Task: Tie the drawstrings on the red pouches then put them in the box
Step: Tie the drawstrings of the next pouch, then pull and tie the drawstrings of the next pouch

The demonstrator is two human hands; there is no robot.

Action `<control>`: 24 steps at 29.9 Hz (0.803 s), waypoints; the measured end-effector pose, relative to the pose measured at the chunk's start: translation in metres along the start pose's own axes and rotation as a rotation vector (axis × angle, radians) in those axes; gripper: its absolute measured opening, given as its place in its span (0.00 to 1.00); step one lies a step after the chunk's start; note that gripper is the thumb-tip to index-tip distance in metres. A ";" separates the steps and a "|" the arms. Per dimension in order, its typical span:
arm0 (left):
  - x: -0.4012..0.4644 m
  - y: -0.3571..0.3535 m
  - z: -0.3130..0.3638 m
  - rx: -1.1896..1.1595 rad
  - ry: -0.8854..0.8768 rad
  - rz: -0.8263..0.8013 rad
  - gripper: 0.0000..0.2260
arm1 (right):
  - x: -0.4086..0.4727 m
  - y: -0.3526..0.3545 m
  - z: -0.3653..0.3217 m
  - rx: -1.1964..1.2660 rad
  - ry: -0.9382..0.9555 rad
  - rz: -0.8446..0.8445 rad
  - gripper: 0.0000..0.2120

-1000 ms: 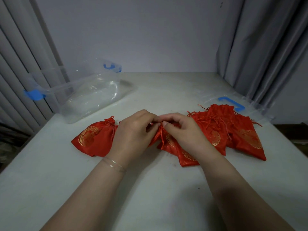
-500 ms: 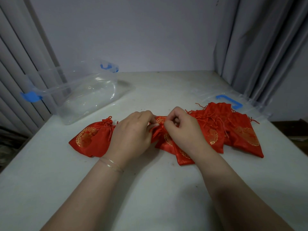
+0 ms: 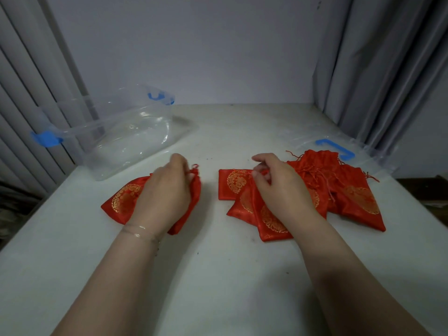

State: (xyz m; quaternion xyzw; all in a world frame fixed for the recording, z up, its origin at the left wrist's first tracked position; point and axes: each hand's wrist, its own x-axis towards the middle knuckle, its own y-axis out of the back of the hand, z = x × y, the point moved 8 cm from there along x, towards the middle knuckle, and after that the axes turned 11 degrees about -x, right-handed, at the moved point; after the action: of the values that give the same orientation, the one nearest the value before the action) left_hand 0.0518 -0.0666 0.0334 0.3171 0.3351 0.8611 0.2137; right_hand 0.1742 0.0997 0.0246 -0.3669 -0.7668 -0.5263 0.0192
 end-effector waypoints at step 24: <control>-0.007 -0.043 0.026 -0.127 -0.111 -0.172 0.22 | -0.002 0.012 -0.016 -0.209 0.166 0.101 0.04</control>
State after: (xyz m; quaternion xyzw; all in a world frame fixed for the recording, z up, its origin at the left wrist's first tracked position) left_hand 0.0816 -0.0301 0.0150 0.3203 0.2933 0.8402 0.3246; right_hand 0.1766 0.0872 0.0402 -0.3602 -0.6840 -0.6304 0.0707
